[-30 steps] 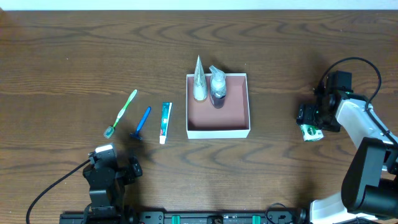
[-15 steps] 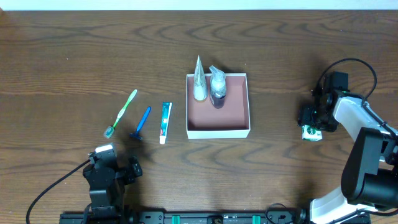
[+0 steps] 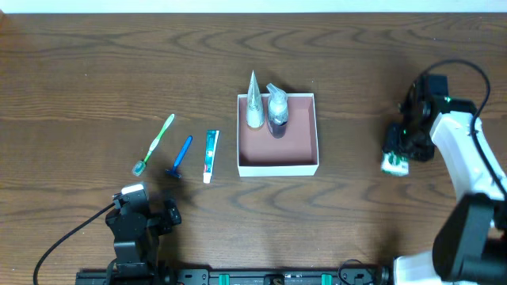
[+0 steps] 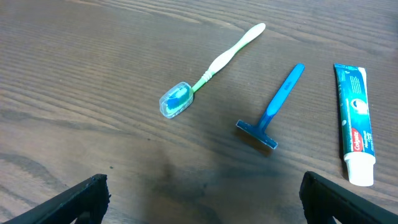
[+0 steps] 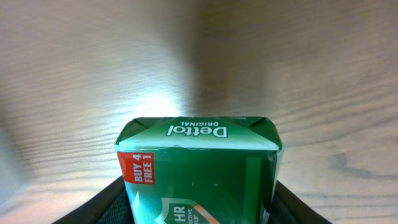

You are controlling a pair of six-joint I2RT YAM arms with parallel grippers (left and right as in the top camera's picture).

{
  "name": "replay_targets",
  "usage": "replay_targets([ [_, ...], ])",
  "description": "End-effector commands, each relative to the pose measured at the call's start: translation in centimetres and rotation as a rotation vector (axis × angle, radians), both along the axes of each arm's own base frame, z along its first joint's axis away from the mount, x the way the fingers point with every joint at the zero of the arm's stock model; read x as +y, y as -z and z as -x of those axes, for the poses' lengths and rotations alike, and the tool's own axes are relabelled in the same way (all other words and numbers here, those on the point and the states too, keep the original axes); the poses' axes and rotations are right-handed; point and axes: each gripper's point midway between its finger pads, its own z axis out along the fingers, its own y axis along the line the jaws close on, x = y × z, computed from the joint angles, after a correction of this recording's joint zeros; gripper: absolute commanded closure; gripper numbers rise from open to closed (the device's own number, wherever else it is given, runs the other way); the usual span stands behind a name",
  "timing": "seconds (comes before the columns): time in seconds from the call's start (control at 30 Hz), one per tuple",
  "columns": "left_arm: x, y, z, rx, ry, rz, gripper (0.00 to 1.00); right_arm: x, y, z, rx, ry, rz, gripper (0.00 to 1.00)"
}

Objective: Pack container
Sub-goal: 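Reach the right gripper down and grasp the green Dettol soap bar, then place the Dettol bar into the box and withdraw the right gripper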

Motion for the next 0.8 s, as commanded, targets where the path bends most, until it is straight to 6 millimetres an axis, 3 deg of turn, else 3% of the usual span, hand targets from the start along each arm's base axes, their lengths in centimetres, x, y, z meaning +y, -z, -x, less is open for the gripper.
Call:
replay_targets([
  [0.0,0.2,0.3,0.0,-0.001,-0.014,0.005,0.02,4.6,-6.3,-1.8,-0.154,-0.066,-0.047,0.57],
  [0.1,0.2,0.3,0.0,-0.001,-0.014,0.005,0.02,9.2,-9.3,-1.9,-0.228,-0.122,-0.084,0.58],
  [0.17,0.2,0.3,0.0,-0.001,-0.014,0.005,0.02,12.3,-10.2,-1.9,-0.266,-0.160,-0.113,0.58],
  [0.37,0.2,0.3,0.0,-0.001,-0.014,0.005,0.02,21.2,-9.9,-2.3,-0.334,-0.271,-0.197,0.59],
  [0.5,0.2,0.3,0.0,-0.001,-0.014,0.005,0.02,23.7,-7.3,-2.8,-0.309,-0.272,-0.176,0.60],
  [0.77,0.2,0.3,0.0,-0.001,-0.014,0.005,0.02,24.4,-0.8,-3.0,-0.164,-0.244,-0.117,0.58],
])
